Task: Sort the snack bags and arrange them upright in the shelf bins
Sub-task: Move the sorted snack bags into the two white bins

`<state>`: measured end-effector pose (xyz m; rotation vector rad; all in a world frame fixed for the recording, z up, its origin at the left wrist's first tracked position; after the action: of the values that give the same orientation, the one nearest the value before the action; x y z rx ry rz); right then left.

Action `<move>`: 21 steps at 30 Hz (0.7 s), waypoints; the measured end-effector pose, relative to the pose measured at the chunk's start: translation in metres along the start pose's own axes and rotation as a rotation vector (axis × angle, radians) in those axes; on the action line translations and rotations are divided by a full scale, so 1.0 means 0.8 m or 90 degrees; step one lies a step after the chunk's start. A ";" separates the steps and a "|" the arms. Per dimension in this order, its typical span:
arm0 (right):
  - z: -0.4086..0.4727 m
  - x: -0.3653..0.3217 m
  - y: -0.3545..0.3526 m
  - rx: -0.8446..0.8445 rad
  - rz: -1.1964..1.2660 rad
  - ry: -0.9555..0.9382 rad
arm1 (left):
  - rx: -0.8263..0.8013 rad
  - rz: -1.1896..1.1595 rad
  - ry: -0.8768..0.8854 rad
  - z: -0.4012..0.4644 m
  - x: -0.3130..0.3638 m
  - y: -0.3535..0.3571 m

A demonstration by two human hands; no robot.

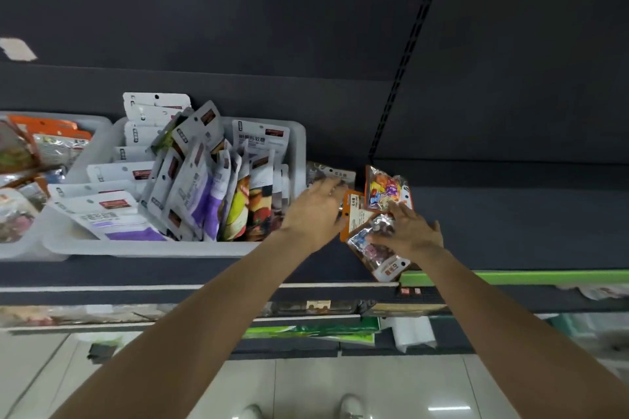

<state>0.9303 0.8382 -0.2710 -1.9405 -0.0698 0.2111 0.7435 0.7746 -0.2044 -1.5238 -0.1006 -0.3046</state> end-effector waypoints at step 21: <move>0.044 0.064 -0.028 0.039 0.028 -0.157 | 0.019 -0.128 -0.363 0.059 0.006 0.110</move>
<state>0.9757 0.8865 -0.2691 -1.8486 -0.1803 0.4758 0.7768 0.8218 -0.2854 -1.5361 -0.7074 -0.0187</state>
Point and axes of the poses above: each hand's wrist, its own z-axis towards the middle knuckle, its own y-axis out of the palm, x = y × z, the point moved 2 cm from there along z, towards the middle knuckle, and after that the axes turned 3 degrees about x, right-handed, at the moved point
